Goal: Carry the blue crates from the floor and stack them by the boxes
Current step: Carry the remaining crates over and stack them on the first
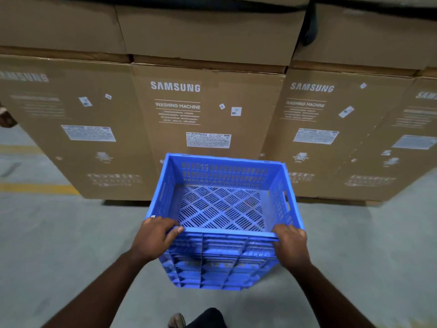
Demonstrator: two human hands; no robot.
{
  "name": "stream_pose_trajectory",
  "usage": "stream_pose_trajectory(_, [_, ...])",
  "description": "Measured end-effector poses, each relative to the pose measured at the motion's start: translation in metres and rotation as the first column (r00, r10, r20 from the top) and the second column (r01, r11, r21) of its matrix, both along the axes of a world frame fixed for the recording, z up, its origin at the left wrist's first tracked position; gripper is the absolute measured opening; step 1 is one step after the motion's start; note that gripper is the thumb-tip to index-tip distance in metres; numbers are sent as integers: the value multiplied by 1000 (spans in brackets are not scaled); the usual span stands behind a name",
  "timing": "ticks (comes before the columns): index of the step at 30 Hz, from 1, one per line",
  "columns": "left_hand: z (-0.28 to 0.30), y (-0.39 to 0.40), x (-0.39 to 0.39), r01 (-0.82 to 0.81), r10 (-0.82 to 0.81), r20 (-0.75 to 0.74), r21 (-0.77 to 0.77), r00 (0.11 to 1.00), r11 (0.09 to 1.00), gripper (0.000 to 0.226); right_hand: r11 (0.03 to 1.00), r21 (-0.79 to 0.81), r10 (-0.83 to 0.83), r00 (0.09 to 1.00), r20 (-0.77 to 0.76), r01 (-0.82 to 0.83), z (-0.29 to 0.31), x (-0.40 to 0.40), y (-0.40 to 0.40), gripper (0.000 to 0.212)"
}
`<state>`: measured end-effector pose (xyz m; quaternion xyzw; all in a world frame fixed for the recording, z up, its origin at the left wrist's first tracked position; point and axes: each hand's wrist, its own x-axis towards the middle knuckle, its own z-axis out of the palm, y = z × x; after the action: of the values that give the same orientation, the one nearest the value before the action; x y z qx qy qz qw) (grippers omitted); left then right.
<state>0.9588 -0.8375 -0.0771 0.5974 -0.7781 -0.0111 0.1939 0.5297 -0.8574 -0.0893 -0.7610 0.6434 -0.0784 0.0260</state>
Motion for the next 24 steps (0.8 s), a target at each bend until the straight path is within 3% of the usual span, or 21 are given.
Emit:
stream_pose_trajectory(9, [6, -15, 6, 39, -34, -62, 84, 998, 996, 49, 999, -39, -9, 1000, -10, 9, 1, 5, -6, 39])
stream_pose_trajectory(12, [11, -18, 3, 11, -10, -18, 107, 1000, 994, 52, 998, -20, -67, 998, -20, 67, 4, 8, -13, 37])
stream_pose_trajectory(15, [9, -10, -15, -97, 95, 57, 19, 994, 995, 45, 998, -58, -32, 998, 53, 35, 3, 5, -6, 30])
stream_pose_trajectory(18, [-1, 4, -43, -278, 274, 139, 9, 952, 961, 39, 995, -91, 47, 992, 114, -36, 4, 3, 5, 41])
stream_pose_trajectory(22, [19, -3, -51, -390, 346, 209, 232, 915, 891, 49, 995, 86, 29, 988, 149, -42, 26, 10, 1, 47])
stream_pose_trajectory(24, [34, -10, -48, -425, 396, 154, 315, 905, 849, 43, 972, 213, 22, 937, 350, -102, 38, 15, -1, 46])
